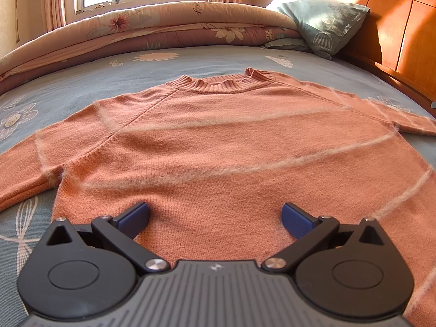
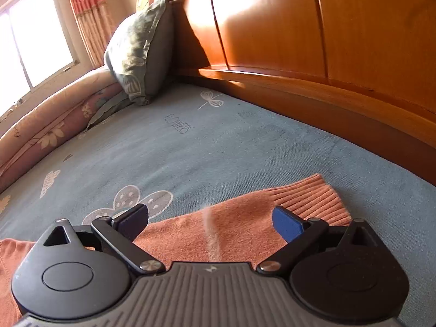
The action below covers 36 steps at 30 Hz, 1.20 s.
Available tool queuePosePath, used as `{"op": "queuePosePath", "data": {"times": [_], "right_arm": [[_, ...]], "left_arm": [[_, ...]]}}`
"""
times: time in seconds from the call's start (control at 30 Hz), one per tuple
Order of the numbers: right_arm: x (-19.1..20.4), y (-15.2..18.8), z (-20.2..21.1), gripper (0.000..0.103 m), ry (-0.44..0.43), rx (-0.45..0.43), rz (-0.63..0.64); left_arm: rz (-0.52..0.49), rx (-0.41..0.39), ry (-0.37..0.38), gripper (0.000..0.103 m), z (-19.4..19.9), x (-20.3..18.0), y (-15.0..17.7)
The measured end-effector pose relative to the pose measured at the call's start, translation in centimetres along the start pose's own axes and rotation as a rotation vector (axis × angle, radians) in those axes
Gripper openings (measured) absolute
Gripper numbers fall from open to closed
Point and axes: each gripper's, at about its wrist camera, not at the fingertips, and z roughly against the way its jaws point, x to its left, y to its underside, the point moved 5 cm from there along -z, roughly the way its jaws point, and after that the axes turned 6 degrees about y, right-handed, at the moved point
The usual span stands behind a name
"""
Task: Fold clothes
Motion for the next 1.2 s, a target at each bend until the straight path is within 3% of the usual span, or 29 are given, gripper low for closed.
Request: {"op": "queuePosePath", "data": {"times": [0.1,0.23,0.37,0.57,0.73,1.0,1.2], "right_arm": [[-2.4,0.1,-1.5,0.100,0.068,0.049,-0.031],[-3.5,-0.4,-0.7,0.100,0.094,-0.006,-0.063],[-2.5,-0.1,-1.1,0.100,0.043,0.010,-0.026],[-0.4,0.9,-1.1,0.100,0.188,0.049,0.063],[4.5,0.4,2.7,0.100,0.080,0.050,0.052],[14.6,0.3,10.2,0.101,-0.011,0.022,0.279],[22.7,0.8,14.7,0.103,-0.187,0.038,0.318]], "left_arm": [[0.000,0.000,0.001,0.103,0.0,0.0,0.0],[0.000,-0.001,0.000,0.103,0.0,0.0,0.0],[0.000,-0.001,-0.001,0.103,0.0,0.0,0.0],[0.000,-0.003,0.000,0.103,0.0,0.0,0.0],[-0.005,-0.005,-0.004,0.103,0.0,-0.1,0.0],[-0.024,0.029,-0.004,0.103,0.6,-0.2,-0.2],[-0.036,0.040,-0.014,0.103,1.0,-0.6,0.0]]}}
